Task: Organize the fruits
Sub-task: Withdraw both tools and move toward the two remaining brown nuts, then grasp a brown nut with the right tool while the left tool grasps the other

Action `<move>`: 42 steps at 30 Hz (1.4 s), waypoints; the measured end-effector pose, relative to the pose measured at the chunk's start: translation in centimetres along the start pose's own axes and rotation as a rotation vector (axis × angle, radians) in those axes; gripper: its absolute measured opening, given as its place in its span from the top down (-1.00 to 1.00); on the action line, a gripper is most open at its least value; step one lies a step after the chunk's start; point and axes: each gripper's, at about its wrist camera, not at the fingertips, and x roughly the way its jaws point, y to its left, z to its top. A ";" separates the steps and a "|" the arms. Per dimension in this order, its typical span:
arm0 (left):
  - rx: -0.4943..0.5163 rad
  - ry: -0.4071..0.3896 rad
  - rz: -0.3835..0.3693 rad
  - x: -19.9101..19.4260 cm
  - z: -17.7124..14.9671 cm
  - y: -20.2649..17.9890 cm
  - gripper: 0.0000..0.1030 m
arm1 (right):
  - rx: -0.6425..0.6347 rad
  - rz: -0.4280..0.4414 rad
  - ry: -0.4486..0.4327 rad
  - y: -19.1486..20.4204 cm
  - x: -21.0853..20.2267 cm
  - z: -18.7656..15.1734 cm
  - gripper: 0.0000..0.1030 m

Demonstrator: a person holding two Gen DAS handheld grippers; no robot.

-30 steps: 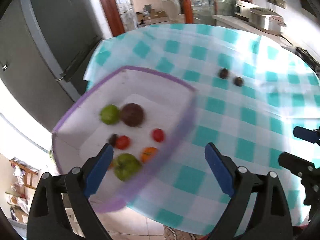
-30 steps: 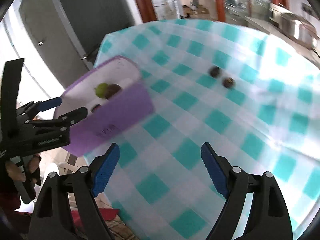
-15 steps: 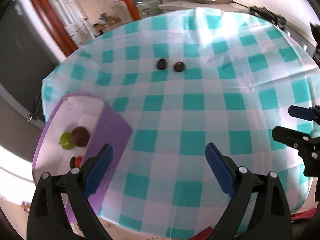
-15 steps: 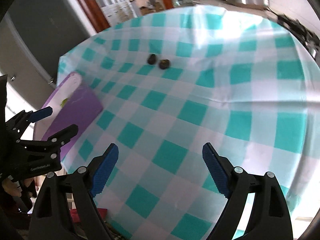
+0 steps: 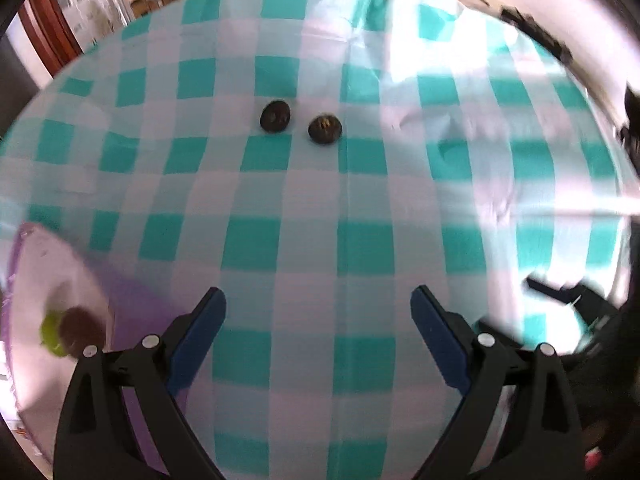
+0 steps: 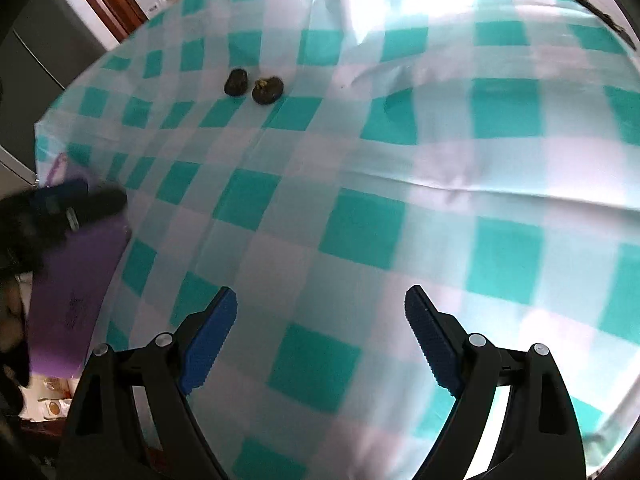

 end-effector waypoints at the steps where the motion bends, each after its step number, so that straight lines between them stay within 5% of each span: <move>1: -0.024 0.004 -0.029 0.4 1.2 0.9 -0.82 | -0.012 -0.012 0.011 0.8 1.0 0.7 -0.62; 5: -0.137 0.012 -0.097 2.3 5.7 4.8 -0.82 | -0.065 -0.052 0.022 3.1 3.8 3.6 -0.62; 11: -0.238 0.048 -0.088 6.2 11.0 9.9 -0.82 | -0.060 -0.112 -0.024 5.6 7.6 9.6 -0.62; 23: -0.115 0.101 -0.056 12.1 14.7 11.4 -0.82 | -0.110 -0.201 -0.108 7.9 13.5 17.3 -0.41; 28: -0.150 0.120 -0.074 13.3 14.9 12.2 -0.82 | -0.135 -0.203 -0.140 8.2 14.6 18.6 -0.24; 31: -0.147 0.123 -0.086 13.7 15.1 12.0 -0.82 | -0.174 -0.177 -0.156 8.5 14.3 18.2 0.23; 38: -0.108 0.120 -0.111 16.0 17.2 9.4 -0.82 | -0.051 -0.171 -0.155 5.9 11.7 15.5 0.23; 42: -0.054 0.105 -0.053 18.0 18.0 7.6 -0.71 | -0.008 -0.175 -0.142 4.4 10.0 13.0 0.23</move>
